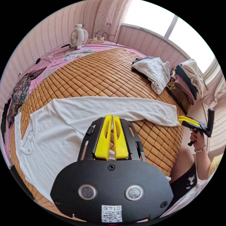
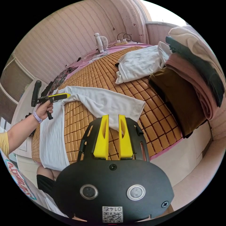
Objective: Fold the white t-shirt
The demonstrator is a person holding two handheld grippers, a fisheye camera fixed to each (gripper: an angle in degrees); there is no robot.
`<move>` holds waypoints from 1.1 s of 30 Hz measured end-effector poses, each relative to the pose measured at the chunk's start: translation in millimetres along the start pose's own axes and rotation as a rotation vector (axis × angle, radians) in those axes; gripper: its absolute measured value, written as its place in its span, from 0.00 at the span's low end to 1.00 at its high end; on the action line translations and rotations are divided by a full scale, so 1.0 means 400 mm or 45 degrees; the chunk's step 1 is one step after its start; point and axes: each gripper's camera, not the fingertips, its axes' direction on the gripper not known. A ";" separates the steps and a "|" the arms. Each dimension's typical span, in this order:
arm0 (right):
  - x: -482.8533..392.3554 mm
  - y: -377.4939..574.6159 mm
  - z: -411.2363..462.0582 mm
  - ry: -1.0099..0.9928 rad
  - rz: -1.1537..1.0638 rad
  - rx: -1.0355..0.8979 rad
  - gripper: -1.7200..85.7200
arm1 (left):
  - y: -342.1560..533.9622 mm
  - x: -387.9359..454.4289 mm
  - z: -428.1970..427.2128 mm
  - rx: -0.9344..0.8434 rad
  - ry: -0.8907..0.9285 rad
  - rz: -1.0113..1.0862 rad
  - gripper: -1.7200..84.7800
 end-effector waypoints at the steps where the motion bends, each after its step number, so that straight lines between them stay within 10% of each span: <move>1: -0.003 -0.002 0.010 0.055 0.001 -0.024 0.08 | -0.019 -0.009 0.012 -0.019 -0.021 -0.053 0.02; 33: 0.113 0.061 -0.041 0.226 0.230 0.336 0.11 | -0.280 -0.109 -0.002 -0.044 0.003 -0.183 0.05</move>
